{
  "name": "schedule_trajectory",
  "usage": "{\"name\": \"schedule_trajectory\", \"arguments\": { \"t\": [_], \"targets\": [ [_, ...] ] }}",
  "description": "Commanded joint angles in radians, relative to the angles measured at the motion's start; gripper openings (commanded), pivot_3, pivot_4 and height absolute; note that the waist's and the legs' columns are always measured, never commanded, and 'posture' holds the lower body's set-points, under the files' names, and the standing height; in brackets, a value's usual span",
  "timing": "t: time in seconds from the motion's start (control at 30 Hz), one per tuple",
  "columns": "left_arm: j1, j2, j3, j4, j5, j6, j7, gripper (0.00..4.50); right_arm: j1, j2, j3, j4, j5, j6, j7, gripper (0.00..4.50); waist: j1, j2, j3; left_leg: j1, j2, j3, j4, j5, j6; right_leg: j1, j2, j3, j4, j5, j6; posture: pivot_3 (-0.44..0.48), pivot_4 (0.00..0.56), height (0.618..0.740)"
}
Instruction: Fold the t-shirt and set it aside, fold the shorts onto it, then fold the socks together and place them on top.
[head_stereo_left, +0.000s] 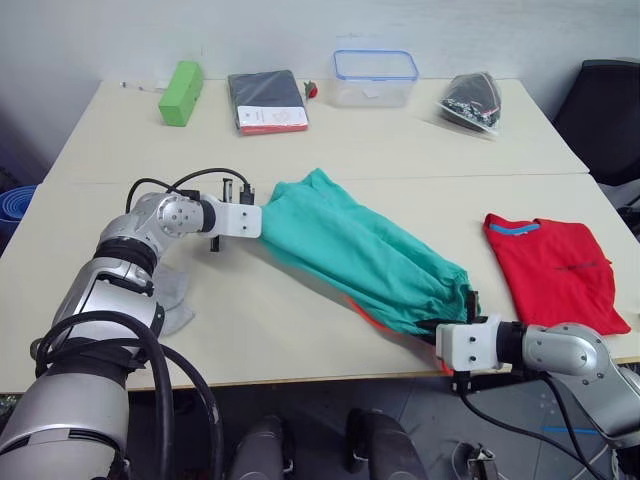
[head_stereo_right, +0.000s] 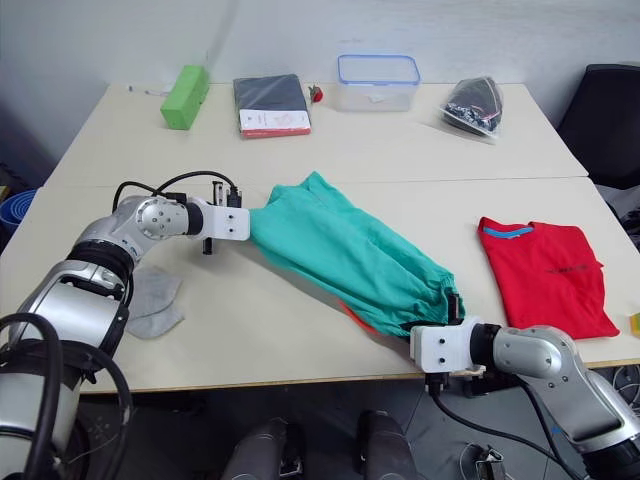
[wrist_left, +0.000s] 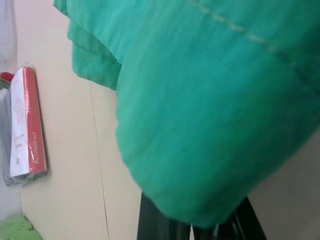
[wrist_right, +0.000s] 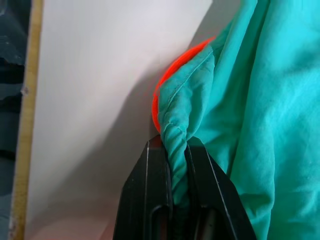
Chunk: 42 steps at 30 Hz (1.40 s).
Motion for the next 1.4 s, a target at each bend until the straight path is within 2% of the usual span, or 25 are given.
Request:
{"name": "schedule_trajectory", "arguments": {
  "t": [0.03, 0.1, 0.13, 0.23, 0.33, 0.5, 0.53, 0.63, 0.67, 0.83, 0.97, 1.03, 1.13, 1.27, 1.4],
  "targets": [
    [-0.004, 0.026, 0.077, -0.037, -0.112, -0.094, -0.119, 0.03, 0.003, 0.005, -0.036, -0.016, 0.018, -0.03, 0.004, 0.0, 0.0, 0.0, 0.0, 0.0, 0.0, 0.0, 0.0, 0.0, 0.0, 0.0, 0.0, 0.0, 0.0, 0.0, 0.0, 0.0, 0.15, 0.74],
    [0.004, 0.025, 0.118, -0.044, -0.168, -0.106, -0.192, 0.03, 0.005, 0.009, -0.034, -0.014, 0.016, -0.032, 0.004, 0.0, -0.001, 0.0, 0.0, 0.0, 0.0, 0.0, 0.0, 0.0, 0.0, 0.0, 0.0, 0.0, 0.0, 0.0, 0.0, 0.0, 0.15, 0.74],
    [0.012, 0.022, 0.148, -0.049, -0.219, -0.104, -0.278, 0.03, 0.005, 0.011, -0.032, -0.011, 0.014, -0.033, 0.003, 0.0, 0.0, 0.0, 0.0, 0.0, 0.0, 0.0, 0.0, 0.0, 0.0, 0.0, 0.0, 0.0, 0.0, 0.0, 0.0, 0.0, 0.15, 0.74],
    [0.036, 0.031, 0.217, -0.067, -0.336, -0.061, -0.512, 0.63, -0.004, 0.02, -0.023, -0.007, 0.01, -0.019, 0.001, 0.0, -0.001, 0.0, 0.0, 0.0, 0.0, 0.0, 0.0, 0.0, 0.0, 0.0, 0.0, 0.0, 0.0, 0.0, 0.0, 0.0, 0.15, 0.74],
    [0.046, 0.058, 0.237, -0.089, -0.364, -0.029, -0.619, 1.52, -0.013, 0.026, -0.025, -0.006, 0.017, -0.002, 0.005, 0.0, -0.001, 0.0, 0.0, 0.0, 0.0, 0.0, 0.0, 0.0, -0.001, 0.0, 0.001, -0.001, 0.0, 0.0, 0.0, 0.0, 0.15, 0.74],
    [0.029, 0.116, 0.26, -0.111, -0.377, -0.013, -0.665, 3.13, -0.018, 0.022, -0.031, -0.002, 0.02, 0.002, 0.012, 0.0, -0.002, 0.0, 0.0, 0.0, 0.0, 0.0, 0.0, 0.0, -0.001, 0.0, 0.001, 0.0, 0.0, 0.0, 0.0, 0.0, 0.15, 0.74],
    [0.029, 0.119, 0.263, -0.118, -0.381, -0.015, -0.671, 3.34, -0.018, 0.022, -0.032, -0.001, 0.021, 0.002, 0.014, 0.0, -0.002, 0.0, 0.0, 0.0, 0.0, 0.0, 0.0, 0.0, -0.001, 0.0, 0.001, 0.0, 0.0, 0.0, 0.0, 0.0, 0.15, 0.74],
    [0.045, 0.124, 0.275, -0.173, -0.412, -0.052, -0.716, 4.33, -0.016, 0.02, -0.035, -0.003, 0.023, 0.006, 0.016, 0.0, 0.002, 0.0, 0.0, 0.0, 0.0, 0.0, 0.0, 0.0, -0.001, 0.0, 0.001, 0.0, 0.0, 0.0, 0.0, 0.0, 0.15, 0.74],
    [0.056, 0.129, 0.267, -0.196, -0.411, -0.088, -0.723, 4.48, -0.015, 0.02, -0.035, -0.002, 0.023, 0.007, 0.016, 0.0, 0.003, 0.0, 0.0, 0.0, 0.0, 0.0, 0.001, 0.0, -0.001, 0.0, 0.0, 0.0, 0.001, 0.0, 0.0, 0.0, 0.15, 0.74],
    [0.134, 0.105, 0.244, -0.313, -0.451, -0.163, -0.783, 4.48, -0.016, 0.022, -0.034, -0.002, 0.026, 0.015, 0.017, 0.0, -0.001, 0.0, 0.0, 0.0, 0.0, 0.0, 0.001, 0.0, 0.0, 0.001, 0.0, 0.0, 0.001, 0.0, 0.0, 0.0, 0.15, 0.74],
    [0.184, 0.08, 0.206, -0.342, -0.424, -0.21, -0.764, 4.48, -0.025, 0.026, -0.029, -0.005, 0.029, 0.026, 0.019, 0.0, -0.001, 0.0, 0.0, 0.0, 0.0, 0.0, 0.001, 0.0, -0.001, 0.001, 0.0, 0.0, 0.001, 0.0, 0.0, 0.0, 0.15, 0.74],
    [0.186, 0.075, 0.174, -0.326, -0.364, -0.253, -0.706, 4.48, -0.029, 0.028, -0.031, -0.009, 0.035, 0.036, 0.021, 0.0, -0.001, 0.0, 0.0, 0.0, 0.0, 0.0, 0.001, 0.0, -0.001, 0.001, 0.0, 0.0, 0.001, 0.0, 0.0, 0.0, 0.15, 0.74],
    [0.15, 0.07, 0.122, -0.279, -0.22, -0.295, -0.526, 4.48, -0.031, 0.029, -0.031, -0.012, 0.038, 0.042, 0.024, 0.0, 0.001, 0.0, 0.0, 0.001, 0.0, 0.0, 0.001, 0.0, -0.001, 0.001, 0.0, 0.0, 0.001, 0.0, 0.0, 0.0, 0.15, 0.74],
    [0.055, 0.041, 0.022, -0.167, -0.015, -0.232, -0.208, 4.48, -0.033, 0.032, -0.028, -0.018, 0.037, 0.048, 0.025, 0.0, 0.008, 0.0, 0.0, 0.001, -0.001, -0.001, 0.001, 0.0, 0.001, 0.003, -0.001, 0.0, 0.0, 0.001, 0.001, 0.0, 0.15, 0.74],
    [0.004, 0.021, -0.04, -0.092, 0.07, -0.206, -0.056, 4.48, -0.028, 0.035, -0.031, -0.031, 0.038, 0.053, 0.026, 0.0, 0.005, 0.0, 0.0, 0.001, -0.001, -0.001, 0.001, -0.001, 0.001, 0.003, -0.001, 0.0, 0.0, 0.001, 0.001, 0.0, 0.15, 0.74]
  ]
}}
